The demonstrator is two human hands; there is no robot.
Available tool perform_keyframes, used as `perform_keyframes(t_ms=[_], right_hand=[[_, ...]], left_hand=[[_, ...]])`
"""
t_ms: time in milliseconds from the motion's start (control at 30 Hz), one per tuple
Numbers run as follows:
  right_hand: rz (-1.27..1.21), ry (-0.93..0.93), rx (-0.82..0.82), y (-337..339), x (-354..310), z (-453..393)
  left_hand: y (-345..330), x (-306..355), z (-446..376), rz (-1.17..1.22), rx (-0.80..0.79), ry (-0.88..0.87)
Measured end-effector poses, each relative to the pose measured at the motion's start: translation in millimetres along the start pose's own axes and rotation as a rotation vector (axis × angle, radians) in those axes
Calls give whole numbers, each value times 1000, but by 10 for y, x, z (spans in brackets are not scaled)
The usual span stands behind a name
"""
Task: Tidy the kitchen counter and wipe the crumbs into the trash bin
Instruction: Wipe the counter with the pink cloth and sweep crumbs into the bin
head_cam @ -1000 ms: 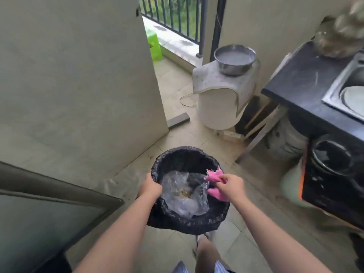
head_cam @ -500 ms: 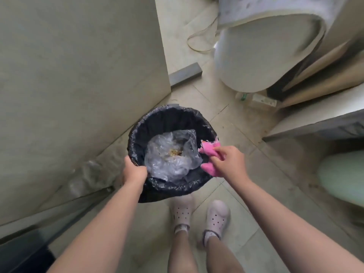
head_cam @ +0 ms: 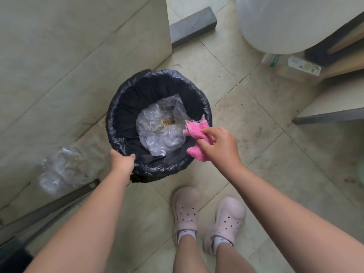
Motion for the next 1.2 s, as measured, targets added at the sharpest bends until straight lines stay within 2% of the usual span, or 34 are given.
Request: perform_keyframes(t_ms=[133, 267, 367, 533, 667, 767, 967, 1100, 1200], right_hand=[[-87, -73, 10, 160, 22, 38], [-279, -233, 55, 596, -24, 220], [-455, -300, 142, 1119, -182, 403], [-859, -364, 384, 2198, -441, 779], [-1076, -350, 557, 3268, -650, 1290], [-1135, -276, 702, 4058, -750, 1742], [-1326, -162, 858, 5446, -683, 2929], [-1501, -137, 920, 6016, -401, 3760], [-1620, -79, 984, 6386, -119, 4434]], left_hand=[[105, 85, 177, -258, 18, 21], [88, 604, 762, -559, -53, -160], [-8, 1190, 1378, -635, -186, -371], [-265, 2161, 2797, -587, -497, -725], [-423, 2735, 4340, -616, -763, -1147], [-484, 2962, 5512, -638, -884, -1485], [-751, 2913, 7533, -696, -964, -1992], [-1038, 2640, 8585, -826, -971, -2159], [-1226, 2360, 9364, -865, -941, -2197]])
Point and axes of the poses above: each hand's wrist, its own z-axis away from the middle knuckle, its own y-axis out of the back of the hand, x = y × z, the point moved 6 cm from there along -z, towards the middle knuckle, and after that the axes turned 5 degrees about -z, right-handed, at the moved point
